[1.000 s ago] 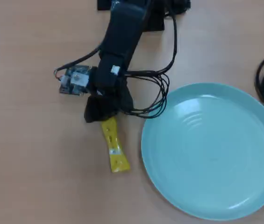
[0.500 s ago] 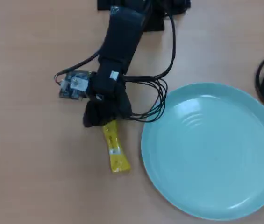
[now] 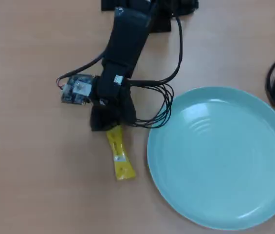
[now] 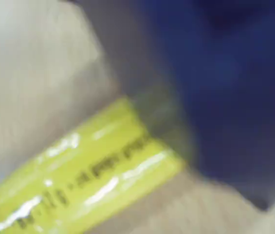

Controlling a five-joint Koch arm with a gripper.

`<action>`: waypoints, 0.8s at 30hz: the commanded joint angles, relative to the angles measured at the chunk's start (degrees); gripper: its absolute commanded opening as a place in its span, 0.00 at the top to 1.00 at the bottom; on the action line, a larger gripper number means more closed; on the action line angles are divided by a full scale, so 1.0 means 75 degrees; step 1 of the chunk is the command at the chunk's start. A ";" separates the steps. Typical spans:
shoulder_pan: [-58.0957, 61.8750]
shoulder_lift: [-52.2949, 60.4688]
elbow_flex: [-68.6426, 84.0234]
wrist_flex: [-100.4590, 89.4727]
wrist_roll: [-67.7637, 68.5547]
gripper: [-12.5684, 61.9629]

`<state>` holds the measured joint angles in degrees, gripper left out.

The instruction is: Pick up the yellow coffee stick, then put it in the green bowl

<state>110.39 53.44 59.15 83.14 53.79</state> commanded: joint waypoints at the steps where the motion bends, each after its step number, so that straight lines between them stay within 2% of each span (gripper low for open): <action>1: 0.0082 0.0035 -0.0645 -0.0023 0.0082 0.52; 5: 0.0082 0.0035 -0.0645 -0.0023 0.0082 0.83; 7: 0.0082 0.0035 -0.0633 -0.0012 0.0082 0.95; 24: 0.0434 0.0129 -0.0680 0.0504 -0.0012 0.93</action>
<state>112.85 53.35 58.36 83.76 53.88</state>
